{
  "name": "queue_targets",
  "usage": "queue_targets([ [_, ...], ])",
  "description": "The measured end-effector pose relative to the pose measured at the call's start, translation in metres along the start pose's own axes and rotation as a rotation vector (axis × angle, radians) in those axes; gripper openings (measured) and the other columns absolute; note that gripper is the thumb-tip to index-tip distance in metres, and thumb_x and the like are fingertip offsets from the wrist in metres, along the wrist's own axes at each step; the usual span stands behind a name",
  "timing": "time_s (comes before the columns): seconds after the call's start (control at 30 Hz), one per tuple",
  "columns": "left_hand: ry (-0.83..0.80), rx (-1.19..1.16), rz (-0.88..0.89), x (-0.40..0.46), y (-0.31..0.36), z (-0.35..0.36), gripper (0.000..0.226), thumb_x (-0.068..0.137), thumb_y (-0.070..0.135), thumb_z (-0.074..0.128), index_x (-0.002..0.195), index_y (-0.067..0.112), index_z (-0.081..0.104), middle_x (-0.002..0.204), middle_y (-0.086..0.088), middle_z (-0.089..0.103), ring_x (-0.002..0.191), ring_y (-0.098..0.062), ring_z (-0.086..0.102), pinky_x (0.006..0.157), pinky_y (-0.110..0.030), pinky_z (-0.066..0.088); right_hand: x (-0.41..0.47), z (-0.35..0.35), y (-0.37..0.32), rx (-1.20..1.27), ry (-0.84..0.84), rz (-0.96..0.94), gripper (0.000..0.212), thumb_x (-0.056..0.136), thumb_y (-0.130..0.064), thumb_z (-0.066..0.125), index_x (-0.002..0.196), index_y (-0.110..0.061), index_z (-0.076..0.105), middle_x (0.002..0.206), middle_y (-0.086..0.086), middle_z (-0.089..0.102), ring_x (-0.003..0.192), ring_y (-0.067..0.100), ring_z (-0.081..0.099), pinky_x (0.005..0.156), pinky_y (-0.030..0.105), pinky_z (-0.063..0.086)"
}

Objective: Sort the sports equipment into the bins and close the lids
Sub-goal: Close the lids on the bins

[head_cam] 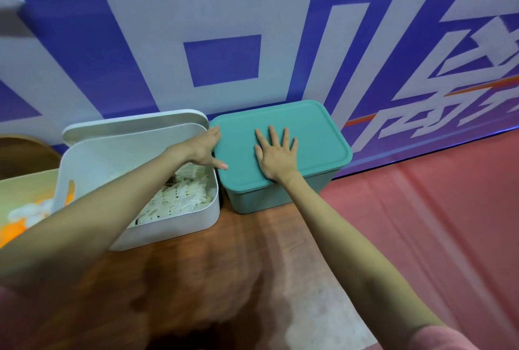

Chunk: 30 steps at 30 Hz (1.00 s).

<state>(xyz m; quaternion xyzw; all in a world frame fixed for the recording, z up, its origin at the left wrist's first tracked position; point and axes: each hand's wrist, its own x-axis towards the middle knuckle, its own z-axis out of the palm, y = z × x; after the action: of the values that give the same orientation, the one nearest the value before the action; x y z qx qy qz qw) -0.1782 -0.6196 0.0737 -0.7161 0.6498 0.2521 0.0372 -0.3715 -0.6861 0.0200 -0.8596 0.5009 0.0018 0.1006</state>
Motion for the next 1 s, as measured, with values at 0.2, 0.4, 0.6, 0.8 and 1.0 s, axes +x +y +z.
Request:
queue_targets([
  [0.2, 0.115, 0.030, 0.043, -0.010, -0.008, 0.009, 0.097, 0.082, 0.052, 0.065, 0.151, 0.004, 0.017, 0.161, -0.011, 0.004, 0.148, -0.023, 0.008, 0.119, -0.039, 0.008, -0.003, -0.005, -0.009, 0.002, 0.012, 0.018, 0.052, 0.101, -0.040, 0.026, 0.150, -0.028, 0.016, 0.159, 0.007, 0.009, 0.144, 0.041, 0.003, 0.113, 0.058, 0.004],
  [0.4, 0.489, -0.146, 0.128, -0.048, -0.034, 0.016, 0.060, 0.086, 0.039, 0.067, 0.136, 0.012, 0.047, 0.143, -0.008, 0.044, 0.129, -0.025, 0.044, 0.105, -0.037, 0.037, -0.001, -0.026, -0.053, 0.038, 0.048, -0.098, 0.063, 0.093, -0.025, 0.046, 0.148, -0.007, 0.019, 0.153, 0.022, 0.017, 0.142, 0.036, 0.017, 0.114, 0.049, 0.014],
  [0.6, 0.718, -0.150, -0.035, -0.100, -0.129, -0.017, 0.039, 0.089, 0.014, 0.062, 0.126, 0.006, 0.054, 0.128, -0.013, 0.053, 0.120, -0.032, 0.048, 0.099, -0.038, 0.037, 0.019, -0.044, -0.113, 0.070, 0.080, -0.224, 0.060, 0.089, -0.016, 0.050, 0.144, -0.005, 0.028, 0.146, 0.023, 0.028, 0.135, 0.038, 0.028, 0.110, 0.042, 0.023],
  [0.8, 0.717, -0.099, -0.234, -0.132, -0.204, -0.044, 0.041, 0.090, 0.015, 0.059, 0.130, 0.005, 0.052, 0.130, -0.016, 0.054, 0.122, -0.036, 0.047, 0.102, -0.044, 0.039, 0.048, -0.053, -0.168, -0.036, 0.107, -0.314, 0.052, 0.088, -0.015, 0.051, 0.137, -0.006, 0.036, 0.138, 0.019, 0.039, 0.126, 0.036, 0.038, 0.104, 0.040, 0.029],
  [1.0, 0.702, -0.021, -0.270, -0.135, -0.242, -0.041, 0.024, 0.092, 0.017, 0.057, 0.113, 0.009, 0.064, 0.111, -0.014, 0.067, 0.105, -0.034, 0.058, 0.086, -0.045, 0.050, 0.067, -0.050, -0.199, -0.185, 0.181, -0.309, 0.024, 0.085, 0.000, 0.046, 0.108, -0.004, 0.053, 0.109, 0.016, 0.055, 0.103, 0.034, 0.047, 0.082, 0.037, 0.033],
])
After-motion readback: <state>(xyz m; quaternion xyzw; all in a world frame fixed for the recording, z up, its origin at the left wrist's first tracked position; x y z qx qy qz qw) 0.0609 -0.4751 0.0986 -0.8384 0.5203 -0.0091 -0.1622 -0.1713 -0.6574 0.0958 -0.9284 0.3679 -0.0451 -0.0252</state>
